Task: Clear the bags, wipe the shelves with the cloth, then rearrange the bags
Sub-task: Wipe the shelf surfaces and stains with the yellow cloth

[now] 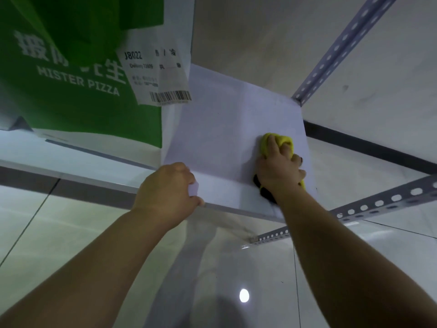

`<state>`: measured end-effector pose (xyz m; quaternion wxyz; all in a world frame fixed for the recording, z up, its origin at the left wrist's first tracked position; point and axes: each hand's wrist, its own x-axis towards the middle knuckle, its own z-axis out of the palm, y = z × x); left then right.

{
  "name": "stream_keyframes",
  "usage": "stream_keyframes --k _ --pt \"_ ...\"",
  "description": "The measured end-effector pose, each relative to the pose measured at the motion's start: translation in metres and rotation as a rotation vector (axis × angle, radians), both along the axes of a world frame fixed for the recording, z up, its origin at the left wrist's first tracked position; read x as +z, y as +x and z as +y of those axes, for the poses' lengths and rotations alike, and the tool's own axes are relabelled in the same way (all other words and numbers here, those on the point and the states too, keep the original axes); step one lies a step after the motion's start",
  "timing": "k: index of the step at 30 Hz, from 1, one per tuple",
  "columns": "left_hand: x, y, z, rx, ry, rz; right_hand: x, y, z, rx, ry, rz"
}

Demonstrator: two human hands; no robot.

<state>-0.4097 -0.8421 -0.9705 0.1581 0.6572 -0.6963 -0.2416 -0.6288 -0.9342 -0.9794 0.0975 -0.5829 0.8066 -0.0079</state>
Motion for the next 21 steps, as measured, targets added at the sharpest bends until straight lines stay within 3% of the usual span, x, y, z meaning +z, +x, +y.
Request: stream_keyframes --k 7,14,21 --pt "-0.003 0.002 0.001 -0.058 -0.034 -0.056 -0.006 0.043 0.06 0.48 -0.228 -0.012" --pt "0.004 0.006 0.036 -0.105 -0.08 -0.076 0.01 0.029 0.09 0.37 -0.043 0.009" --pt "0.055 0.019 0.101 -0.029 0.142 -0.108 0.069 0.041 0.115 0.384 0.269 -0.198"
